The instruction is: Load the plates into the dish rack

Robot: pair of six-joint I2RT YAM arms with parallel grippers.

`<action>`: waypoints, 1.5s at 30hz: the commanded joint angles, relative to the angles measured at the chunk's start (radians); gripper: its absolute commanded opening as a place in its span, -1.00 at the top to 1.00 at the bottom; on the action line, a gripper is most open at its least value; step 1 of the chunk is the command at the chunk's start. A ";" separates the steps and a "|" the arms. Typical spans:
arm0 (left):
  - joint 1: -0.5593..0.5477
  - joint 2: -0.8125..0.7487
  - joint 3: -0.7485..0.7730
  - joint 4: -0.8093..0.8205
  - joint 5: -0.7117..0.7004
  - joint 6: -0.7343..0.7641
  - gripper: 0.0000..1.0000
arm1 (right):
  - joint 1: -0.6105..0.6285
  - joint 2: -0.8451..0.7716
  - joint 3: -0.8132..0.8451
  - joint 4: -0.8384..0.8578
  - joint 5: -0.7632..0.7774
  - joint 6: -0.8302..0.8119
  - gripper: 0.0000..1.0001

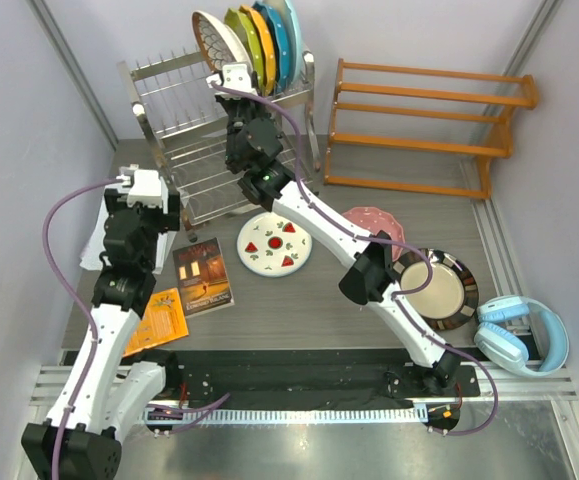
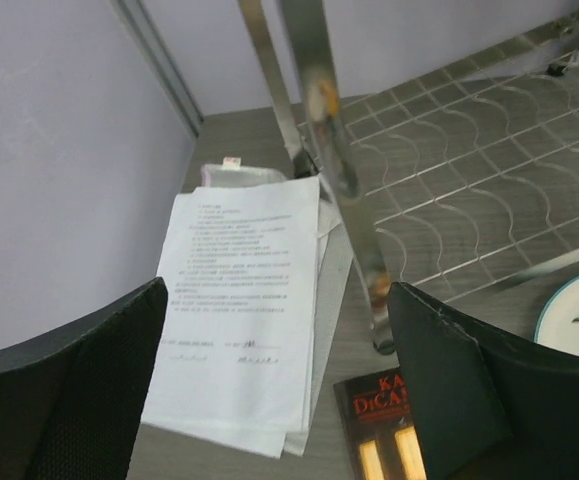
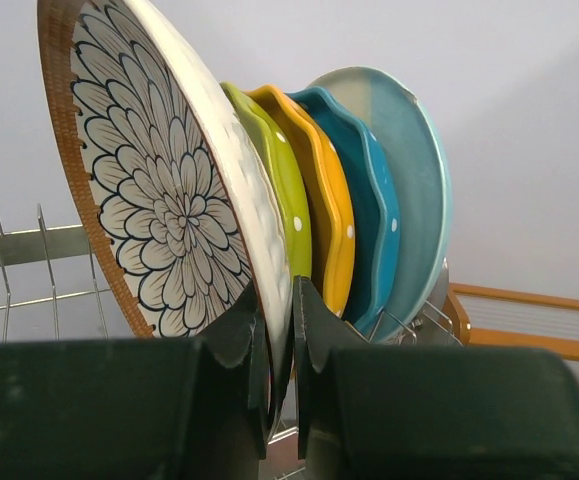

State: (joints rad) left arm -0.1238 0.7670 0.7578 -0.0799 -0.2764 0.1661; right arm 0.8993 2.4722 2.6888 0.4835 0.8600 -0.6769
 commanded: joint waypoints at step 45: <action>0.200 0.615 0.176 0.577 0.370 -0.359 0.13 | -0.069 -0.173 -0.083 0.112 0.033 0.066 0.98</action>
State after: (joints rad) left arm 0.0727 1.3811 0.8841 0.3923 0.0502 -0.1593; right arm 0.8787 2.4165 2.5813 0.4782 0.8181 -0.5957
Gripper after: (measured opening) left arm 0.528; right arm 0.140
